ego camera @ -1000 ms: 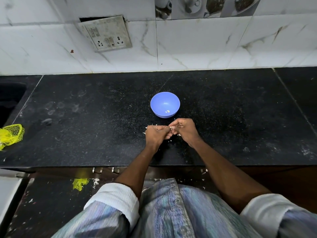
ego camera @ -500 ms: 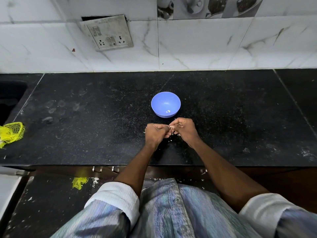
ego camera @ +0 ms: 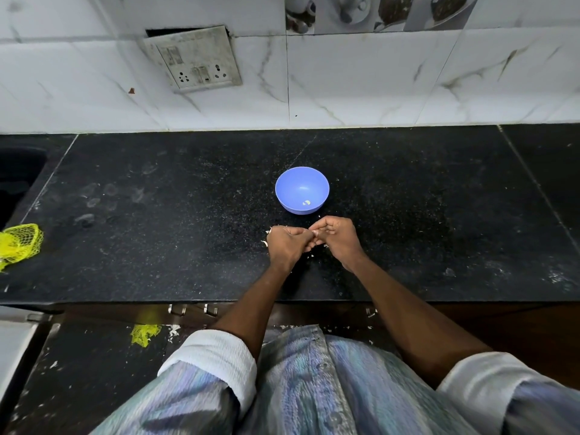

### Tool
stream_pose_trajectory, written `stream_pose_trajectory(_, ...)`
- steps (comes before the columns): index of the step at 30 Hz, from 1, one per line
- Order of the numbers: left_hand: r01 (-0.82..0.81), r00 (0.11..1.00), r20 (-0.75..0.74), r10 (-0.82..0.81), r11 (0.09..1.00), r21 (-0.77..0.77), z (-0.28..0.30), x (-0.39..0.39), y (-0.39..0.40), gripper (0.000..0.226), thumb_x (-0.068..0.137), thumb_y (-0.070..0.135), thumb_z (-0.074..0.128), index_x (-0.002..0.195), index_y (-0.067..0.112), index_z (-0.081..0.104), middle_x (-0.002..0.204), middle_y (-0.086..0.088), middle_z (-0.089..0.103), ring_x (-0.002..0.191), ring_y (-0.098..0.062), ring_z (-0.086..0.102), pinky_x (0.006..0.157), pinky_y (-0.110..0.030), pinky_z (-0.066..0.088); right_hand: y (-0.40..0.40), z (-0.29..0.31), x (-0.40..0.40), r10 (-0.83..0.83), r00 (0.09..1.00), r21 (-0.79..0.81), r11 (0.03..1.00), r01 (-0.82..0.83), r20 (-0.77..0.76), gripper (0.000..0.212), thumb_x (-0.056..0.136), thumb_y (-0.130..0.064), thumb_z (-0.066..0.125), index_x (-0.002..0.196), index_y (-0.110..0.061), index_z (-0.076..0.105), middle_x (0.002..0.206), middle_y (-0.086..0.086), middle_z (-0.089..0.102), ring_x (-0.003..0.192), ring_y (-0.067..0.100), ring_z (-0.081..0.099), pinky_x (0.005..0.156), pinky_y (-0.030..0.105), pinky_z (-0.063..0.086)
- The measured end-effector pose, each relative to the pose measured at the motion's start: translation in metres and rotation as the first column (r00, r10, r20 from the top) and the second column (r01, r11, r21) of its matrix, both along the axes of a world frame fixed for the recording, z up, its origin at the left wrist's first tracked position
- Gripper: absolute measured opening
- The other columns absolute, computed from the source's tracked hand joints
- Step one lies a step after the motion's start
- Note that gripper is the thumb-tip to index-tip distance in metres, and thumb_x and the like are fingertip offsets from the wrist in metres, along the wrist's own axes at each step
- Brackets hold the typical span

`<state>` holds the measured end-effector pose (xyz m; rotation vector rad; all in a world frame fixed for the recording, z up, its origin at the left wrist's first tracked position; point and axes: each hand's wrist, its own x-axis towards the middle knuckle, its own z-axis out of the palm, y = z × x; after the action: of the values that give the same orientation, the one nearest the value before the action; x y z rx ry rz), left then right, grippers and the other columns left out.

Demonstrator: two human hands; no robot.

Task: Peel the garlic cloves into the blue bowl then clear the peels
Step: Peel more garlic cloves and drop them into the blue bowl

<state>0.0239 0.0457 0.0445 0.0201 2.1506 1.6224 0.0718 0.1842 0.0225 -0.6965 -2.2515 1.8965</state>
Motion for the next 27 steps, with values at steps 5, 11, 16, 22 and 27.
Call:
stream_pose_trajectory(5,-0.019,0.997,0.070,0.015,0.998,0.067,-0.006,0.000,-0.003,0.020,0.095,0.006,0.067,0.082,0.004,0.082,0.075,-0.012,0.078,0.067,-0.017,0.073,0.072,-0.031,0.064,-0.002,-0.001,-0.001,-0.013,1.000,-0.033,0.999,0.013,0.002,0.012,0.093,0.006,0.066,0.094,-0.003,0.074,0.079,0.012,0.076,0.067,0.014,0.070,0.068,0.027,0.060)
stream_pose_trajectory(11,-0.086,0.983,0.172,0.066,0.990,0.110,-0.006,-0.003,-0.002,0.013,0.089,0.012,0.080,0.086,0.000,0.081,0.073,-0.014,0.076,0.059,-0.013,0.066,0.060,-0.022,0.059,-0.002,-0.001,0.000,-0.010,1.000,-0.060,0.998,0.010,0.007,0.016,0.095,0.008,0.062,0.095,-0.003,0.075,0.085,0.011,0.078,0.070,0.017,0.070,0.070,0.027,0.061)
stream_pose_trajectory(16,-0.095,0.977,0.200,0.076,0.991,0.091,-0.009,-0.004,-0.002,0.009,0.086,0.009,0.080,0.087,0.000,0.081,0.071,-0.012,0.074,0.056,-0.013,0.062,0.059,-0.024,0.057,0.000,-0.003,0.003,0.006,0.999,-0.151,0.989,0.000,0.034,0.010,0.094,0.003,0.067,0.099,-0.001,0.075,0.088,0.009,0.079,0.076,0.018,0.072,0.076,0.028,0.061)
stream_pose_trajectory(22,-0.112,0.963,0.258,0.077,0.986,0.123,-0.007,-0.005,-0.001,0.009,0.088,0.007,0.078,0.092,0.000,0.080,0.072,-0.011,0.074,0.056,-0.010,0.063,0.063,-0.024,0.060,0.001,-0.001,0.006,0.013,1.000,-0.271,0.963,-0.006,0.025,0.011,0.094,0.003,0.068,0.102,-0.002,0.075,0.095,0.012,0.079,0.083,0.020,0.073,0.082,0.029,0.061)
stream_pose_trajectory(27,-0.174,0.921,0.374,0.107,0.973,0.150,-0.011,-0.005,0.000,0.006,0.091,0.009,0.076,0.093,0.006,0.081,0.069,-0.003,0.071,0.055,-0.004,0.061,0.069,-0.023,0.062,0.000,0.000,0.006,0.013,0.999,-0.284,0.959,-0.001,0.042,0.014,0.095,0.002,0.067,0.106,0.000,0.076,0.100,0.015,0.078,0.089,0.024,0.073,0.089,0.036,0.060)
